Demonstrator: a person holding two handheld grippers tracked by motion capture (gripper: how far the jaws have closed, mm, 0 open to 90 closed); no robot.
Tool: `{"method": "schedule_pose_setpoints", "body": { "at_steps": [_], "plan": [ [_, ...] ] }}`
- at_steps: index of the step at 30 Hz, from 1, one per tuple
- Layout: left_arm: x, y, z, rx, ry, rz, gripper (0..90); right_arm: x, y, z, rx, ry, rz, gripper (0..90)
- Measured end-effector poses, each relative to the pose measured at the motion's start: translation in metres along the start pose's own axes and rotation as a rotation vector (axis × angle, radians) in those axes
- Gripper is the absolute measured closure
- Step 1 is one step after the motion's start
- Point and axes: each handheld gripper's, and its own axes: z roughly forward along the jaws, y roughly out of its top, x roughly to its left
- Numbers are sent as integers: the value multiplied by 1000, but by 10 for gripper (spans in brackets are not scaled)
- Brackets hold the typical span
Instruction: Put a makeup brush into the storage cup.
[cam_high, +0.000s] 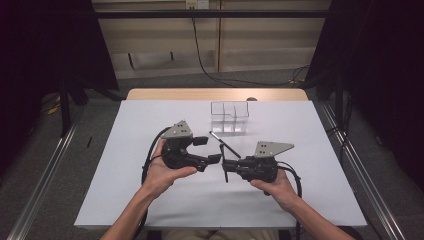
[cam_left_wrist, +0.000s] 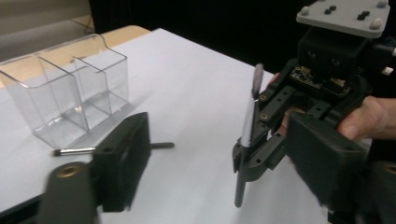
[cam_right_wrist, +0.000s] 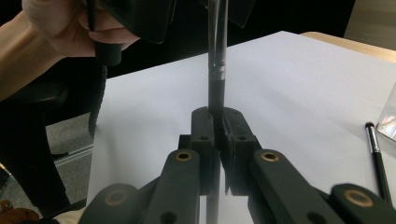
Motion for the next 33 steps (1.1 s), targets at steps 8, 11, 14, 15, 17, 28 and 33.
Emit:
{"method": "schedule_pose_setpoints", "body": {
  "at_steps": [8,11,14,15,17,28,33],
  "plan": [
    [7,-9,-9,-39,39,-26,54,0,0,2,0,-4,4,845],
    [7,-12,-14,-45,56,-16,37,0,0,0,-2,-10,3,845],
    [6,-16,-20,-62,82,-12,37,-1,0,-2,-9,-20,5,845],
    [6,-17,-22,-70,87,-6,37,-1,0,-2,-9,-20,5,845],
    [8,-21,-26,-75,93,0,37,-2,1,-4,-9,-24,2,845],
    [22,-50,-43,-72,251,-20,25,-6,2,-9,-23,-57,14,845],
    [22,-56,-54,-93,308,-27,25,-8,4,-12,-22,-80,8,845]
  ]
}}
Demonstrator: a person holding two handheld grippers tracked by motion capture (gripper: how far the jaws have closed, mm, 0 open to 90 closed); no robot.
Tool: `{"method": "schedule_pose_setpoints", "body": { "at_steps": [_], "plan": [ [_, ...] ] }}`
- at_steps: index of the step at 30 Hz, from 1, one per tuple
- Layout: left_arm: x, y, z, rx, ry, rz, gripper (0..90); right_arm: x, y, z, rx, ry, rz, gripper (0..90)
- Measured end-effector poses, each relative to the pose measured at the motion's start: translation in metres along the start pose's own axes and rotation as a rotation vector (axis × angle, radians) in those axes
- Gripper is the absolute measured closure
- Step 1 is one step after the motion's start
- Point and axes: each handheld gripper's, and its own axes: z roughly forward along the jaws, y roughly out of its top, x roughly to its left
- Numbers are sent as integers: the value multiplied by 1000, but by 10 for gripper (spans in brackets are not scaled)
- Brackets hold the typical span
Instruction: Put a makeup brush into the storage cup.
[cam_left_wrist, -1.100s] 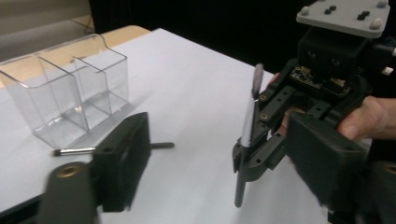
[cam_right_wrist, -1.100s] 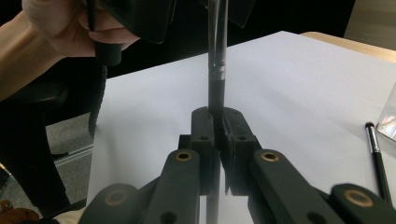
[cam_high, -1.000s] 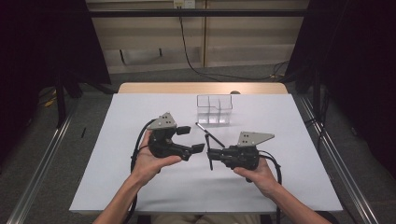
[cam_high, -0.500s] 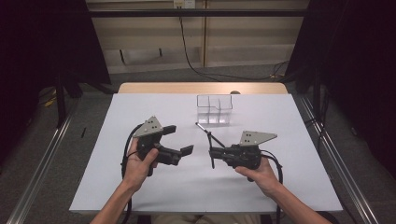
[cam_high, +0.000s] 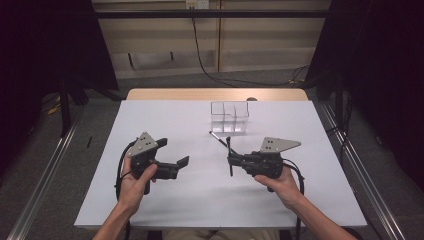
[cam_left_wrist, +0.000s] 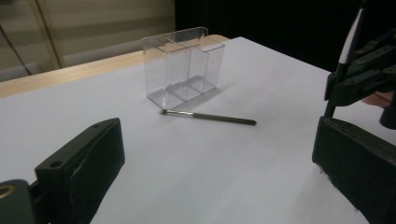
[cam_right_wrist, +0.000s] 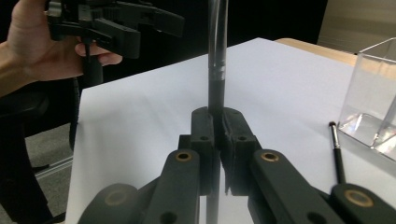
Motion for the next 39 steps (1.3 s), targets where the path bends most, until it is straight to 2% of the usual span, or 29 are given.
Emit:
{"method": "schedule_pose_setpoints", "body": {
  "at_steps": [4,6,12,15,16,19,22,25,28,34,35,37,39],
  "plan": [
    [2,-7,-9,3,4,15,24,-3,4,-2,-8,-15,-5,845],
    [3,-9,-11,1,8,7,24,-4,5,-2,-10,-20,-7,845],
    [9,-22,-23,3,51,5,24,-11,15,-1,-21,-48,-20,845],
    [11,-27,-29,4,62,-12,24,-13,17,-1,-17,-57,-28,845],
    [12,-32,-32,-9,90,-10,24,-16,18,-1,-21,-71,-34,845],
    [12,-38,-39,1,106,-27,24,-21,21,-1,-30,-82,-28,845],
    [10,-43,-43,9,100,-11,24,-23,24,1,-38,-87,-30,845],
    [10,-48,-50,-6,110,-47,24,-25,27,3,-42,-88,-32,845],
    [10,-53,-59,-14,131,-31,27,-28,31,6,-51,-96,-28,845],
    [12,-62,-64,-6,131,-26,26,-37,40,9,-67,-117,-23,845],
    [12,-63,-64,-11,130,-44,26,-38,41,10,-71,-120,-21,845],
    [14,-64,-64,-11,129,-51,31,-40,44,11,-76,-122,-22,845],
    [15,-63,-66,-22,142,-37,31,-44,47,14,-74,-127,-21,845]
  ]
}}
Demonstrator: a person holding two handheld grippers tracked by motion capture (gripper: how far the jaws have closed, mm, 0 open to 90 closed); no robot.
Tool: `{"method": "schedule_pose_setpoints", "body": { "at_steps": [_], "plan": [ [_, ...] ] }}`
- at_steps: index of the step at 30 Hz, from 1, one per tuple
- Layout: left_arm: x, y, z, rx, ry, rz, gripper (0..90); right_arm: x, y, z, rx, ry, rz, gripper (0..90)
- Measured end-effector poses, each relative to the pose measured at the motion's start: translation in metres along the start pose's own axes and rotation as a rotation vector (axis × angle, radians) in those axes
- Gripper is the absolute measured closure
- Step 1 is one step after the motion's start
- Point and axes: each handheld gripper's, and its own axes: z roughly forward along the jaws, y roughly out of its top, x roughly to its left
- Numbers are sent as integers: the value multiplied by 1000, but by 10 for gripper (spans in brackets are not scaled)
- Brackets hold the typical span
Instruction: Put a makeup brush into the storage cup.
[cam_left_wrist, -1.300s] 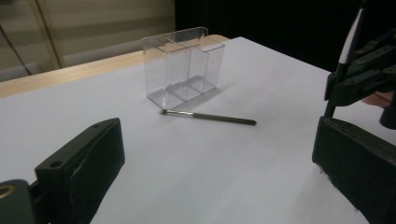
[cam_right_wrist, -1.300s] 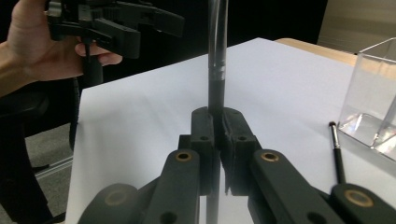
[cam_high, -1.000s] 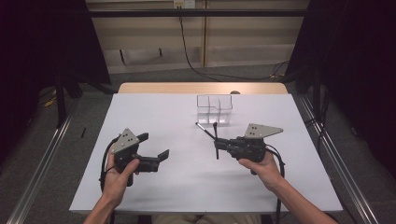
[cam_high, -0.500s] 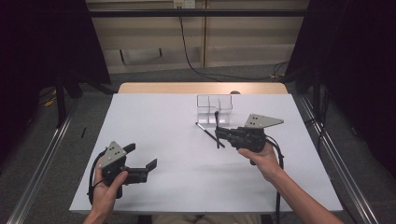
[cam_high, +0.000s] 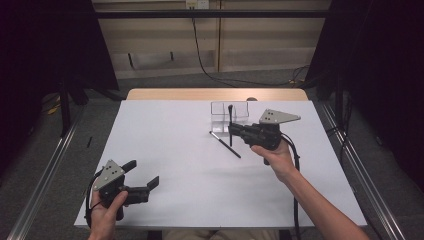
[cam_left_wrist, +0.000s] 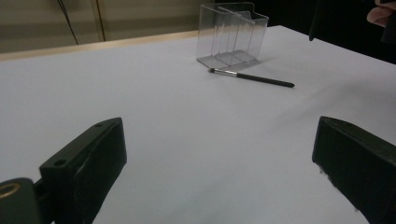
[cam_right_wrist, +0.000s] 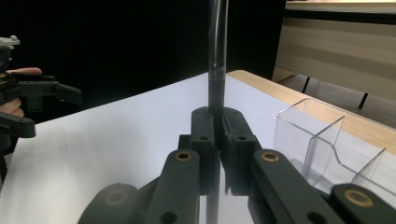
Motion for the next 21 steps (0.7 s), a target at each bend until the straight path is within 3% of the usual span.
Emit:
{"method": "schedule_pose_setpoints", "body": {
  "at_steps": [6,13,21],
  "plan": [
    [-1,0,-1,-31,-1,8,24,-12,11,8,-21,-22,1,845],
    [1,-2,-1,-66,15,-26,24,-16,24,12,-39,-37,-7,845],
    [3,-2,1,-56,25,-22,28,-19,32,24,-49,-38,-7,845]
  ]
}}
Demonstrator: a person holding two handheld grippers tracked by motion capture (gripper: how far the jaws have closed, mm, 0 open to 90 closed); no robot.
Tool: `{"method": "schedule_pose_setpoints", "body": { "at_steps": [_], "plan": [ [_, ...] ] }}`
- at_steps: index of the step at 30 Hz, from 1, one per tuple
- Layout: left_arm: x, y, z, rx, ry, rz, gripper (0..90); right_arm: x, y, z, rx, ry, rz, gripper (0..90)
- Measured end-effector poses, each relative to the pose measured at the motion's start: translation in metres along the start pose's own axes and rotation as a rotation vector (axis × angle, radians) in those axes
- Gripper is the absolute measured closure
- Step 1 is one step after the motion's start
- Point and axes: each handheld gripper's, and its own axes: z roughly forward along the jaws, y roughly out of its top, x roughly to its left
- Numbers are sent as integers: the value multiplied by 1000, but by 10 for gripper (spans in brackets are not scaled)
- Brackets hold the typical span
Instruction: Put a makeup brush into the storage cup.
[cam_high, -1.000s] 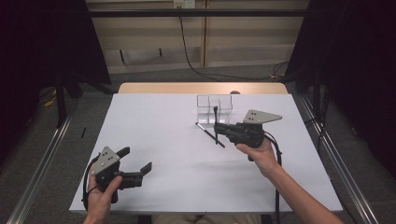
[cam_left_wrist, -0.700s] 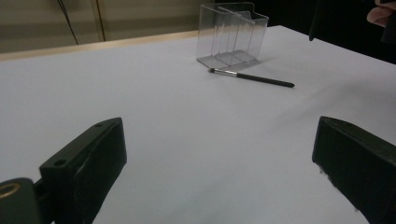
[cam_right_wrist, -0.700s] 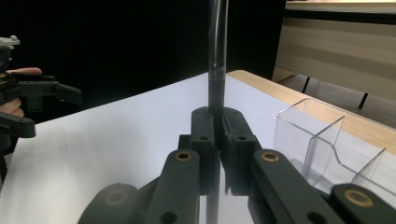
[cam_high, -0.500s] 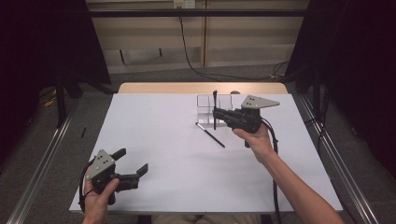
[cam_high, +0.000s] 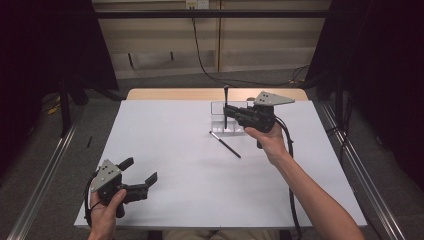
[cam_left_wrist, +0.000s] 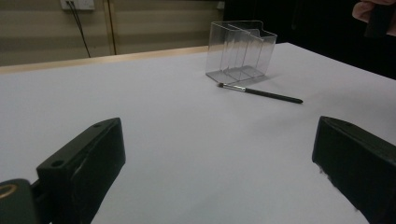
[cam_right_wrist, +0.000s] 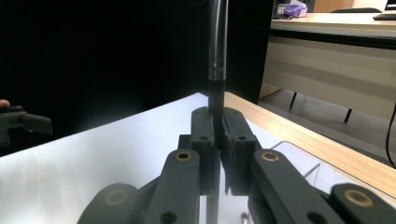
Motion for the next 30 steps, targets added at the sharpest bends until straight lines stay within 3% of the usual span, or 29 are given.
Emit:
{"method": "schedule_pose_setpoints", "body": {
  "at_steps": [9,14,23,30],
  "plan": [
    [1,0,1,-4,1,16,25,-13,13,17,-4,-34,0,845],
    [1,0,0,-3,-3,19,25,-22,24,22,-32,-55,4,845],
    [3,0,0,4,-4,6,24,-40,24,42,-11,-98,6,845],
    [3,0,-1,12,-8,21,25,-45,23,53,-12,-112,16,844]
  ]
}}
